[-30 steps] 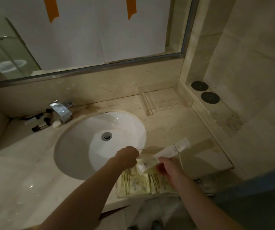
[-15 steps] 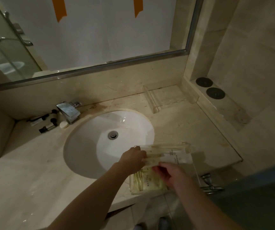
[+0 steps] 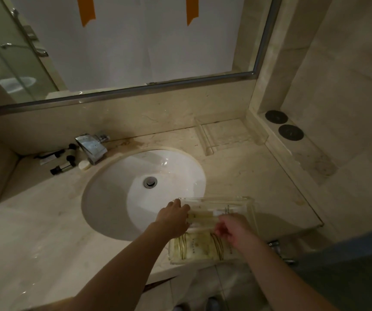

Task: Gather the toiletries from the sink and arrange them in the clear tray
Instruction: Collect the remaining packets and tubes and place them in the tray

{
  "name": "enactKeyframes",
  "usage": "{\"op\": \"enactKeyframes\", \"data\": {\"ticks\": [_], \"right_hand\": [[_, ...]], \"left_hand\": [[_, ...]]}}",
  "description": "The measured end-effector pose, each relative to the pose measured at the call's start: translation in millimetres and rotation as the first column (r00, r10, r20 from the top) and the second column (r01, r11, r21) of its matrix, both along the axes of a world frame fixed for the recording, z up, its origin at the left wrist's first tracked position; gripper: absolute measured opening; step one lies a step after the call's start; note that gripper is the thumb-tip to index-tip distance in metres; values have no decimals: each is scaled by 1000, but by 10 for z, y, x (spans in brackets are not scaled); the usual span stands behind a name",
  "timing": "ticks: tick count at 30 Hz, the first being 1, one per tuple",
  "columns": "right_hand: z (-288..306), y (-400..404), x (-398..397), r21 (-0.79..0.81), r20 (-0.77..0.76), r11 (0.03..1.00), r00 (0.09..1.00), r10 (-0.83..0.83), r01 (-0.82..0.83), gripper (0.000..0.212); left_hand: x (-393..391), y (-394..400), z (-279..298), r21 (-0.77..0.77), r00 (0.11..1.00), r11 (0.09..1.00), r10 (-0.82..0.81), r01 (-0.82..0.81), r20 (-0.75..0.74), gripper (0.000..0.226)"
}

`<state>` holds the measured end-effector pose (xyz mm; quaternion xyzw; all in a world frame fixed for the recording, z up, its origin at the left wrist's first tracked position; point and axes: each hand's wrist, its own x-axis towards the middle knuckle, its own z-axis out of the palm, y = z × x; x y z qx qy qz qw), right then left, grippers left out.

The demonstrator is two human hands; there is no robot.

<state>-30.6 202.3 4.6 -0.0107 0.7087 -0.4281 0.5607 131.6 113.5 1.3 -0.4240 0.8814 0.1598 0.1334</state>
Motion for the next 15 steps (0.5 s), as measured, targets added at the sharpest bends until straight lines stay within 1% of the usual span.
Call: {"op": "enactKeyframes", "data": {"ticks": [2, 5, 7, 10, 13, 15], "right_hand": [[-69, -44, -52, -36, -105, 999, 994, 12, -16, 21], [-151, -87, -95, -36, -239, 990, 963, 122, -134, 35], [-187, -109, -103, -22, -284, 981, 942, 176, -190, 43], [-234, -137, -124, 14, -312, 957, 908, 279, -289, 54], [-223, -165, -148, 54, -305, 936, 887, 347, -348, 54], [-203, -200, -175, 100, -358, 922, 852, 383, -373, 49]], "left_hand": [[-21, -2, 2, -3, 1000, 1000, 8, -8, 11, 53], [-60, 8, 27, -9, 999, 999, 39, -39, 23, 48], [-66, 23, 25, -6, 998, 999, 54, -54, 27, 48], [-55, 58, -15, -8, 996, 996, 88, -88, 11, 48], [-44, 75, -39, -16, 994, 994, 111, -111, 2, 50], [-45, 81, -23, -17, 992, 992, 126, -126, -18, 50]]}}
